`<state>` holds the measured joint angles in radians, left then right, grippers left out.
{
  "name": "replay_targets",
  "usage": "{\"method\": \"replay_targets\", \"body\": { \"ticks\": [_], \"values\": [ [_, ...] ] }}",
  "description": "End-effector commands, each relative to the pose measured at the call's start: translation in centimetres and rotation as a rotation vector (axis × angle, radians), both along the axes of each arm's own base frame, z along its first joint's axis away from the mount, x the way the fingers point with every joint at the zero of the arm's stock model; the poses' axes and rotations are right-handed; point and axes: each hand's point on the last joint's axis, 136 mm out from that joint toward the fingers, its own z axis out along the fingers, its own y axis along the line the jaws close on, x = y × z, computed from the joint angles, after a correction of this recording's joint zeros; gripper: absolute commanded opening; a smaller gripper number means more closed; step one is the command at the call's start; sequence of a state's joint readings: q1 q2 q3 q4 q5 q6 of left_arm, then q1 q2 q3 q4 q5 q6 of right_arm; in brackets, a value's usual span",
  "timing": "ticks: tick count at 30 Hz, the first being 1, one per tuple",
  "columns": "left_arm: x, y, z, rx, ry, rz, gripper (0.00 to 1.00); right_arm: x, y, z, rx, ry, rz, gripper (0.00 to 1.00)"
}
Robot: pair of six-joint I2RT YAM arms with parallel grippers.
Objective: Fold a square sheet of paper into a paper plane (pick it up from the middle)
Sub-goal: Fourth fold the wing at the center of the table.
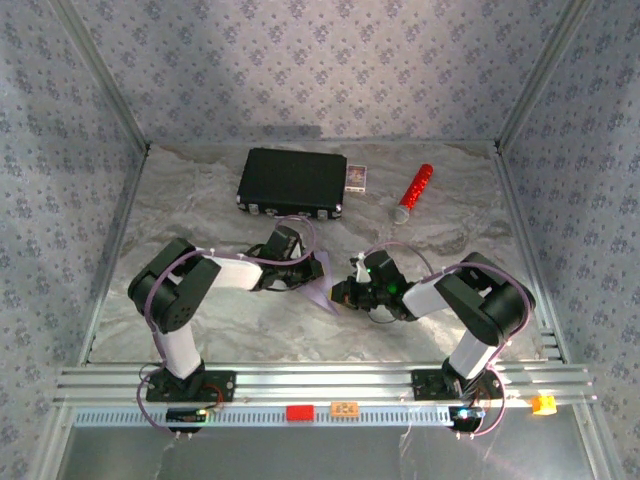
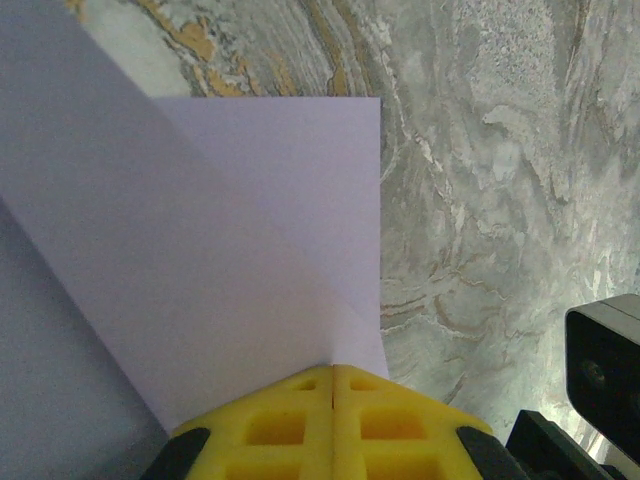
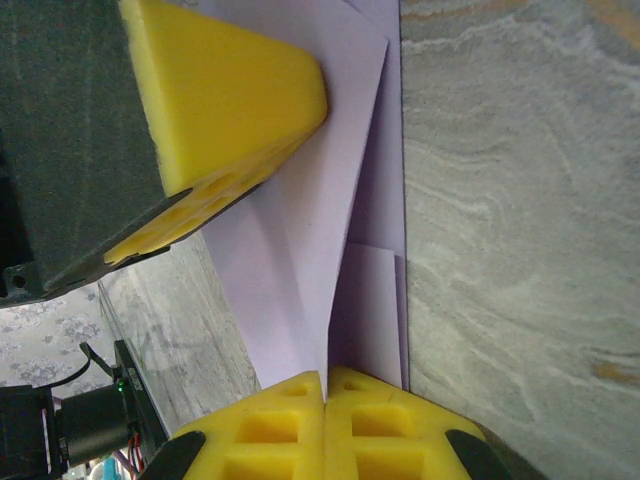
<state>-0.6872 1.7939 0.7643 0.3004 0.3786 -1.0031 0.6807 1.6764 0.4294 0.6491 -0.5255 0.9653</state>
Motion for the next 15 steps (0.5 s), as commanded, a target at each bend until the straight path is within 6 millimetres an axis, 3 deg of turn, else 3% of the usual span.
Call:
{"method": "replay_targets", "body": {
  "ticks": [1, 15],
  "values": [
    [-0.7, 0.8, -1.9, 0.061, 0.058, -0.012, 0.04, -1.3, -1.9, -4.1, -0.146, 0.113, -0.038, 0.05],
    [-1.1, 1.2, -2.5, 0.079, 0.069, -0.013, 0.04, -2.1, -1.3, -1.6, -0.099, 0.075, 0.023, 0.14]
  ]
}}
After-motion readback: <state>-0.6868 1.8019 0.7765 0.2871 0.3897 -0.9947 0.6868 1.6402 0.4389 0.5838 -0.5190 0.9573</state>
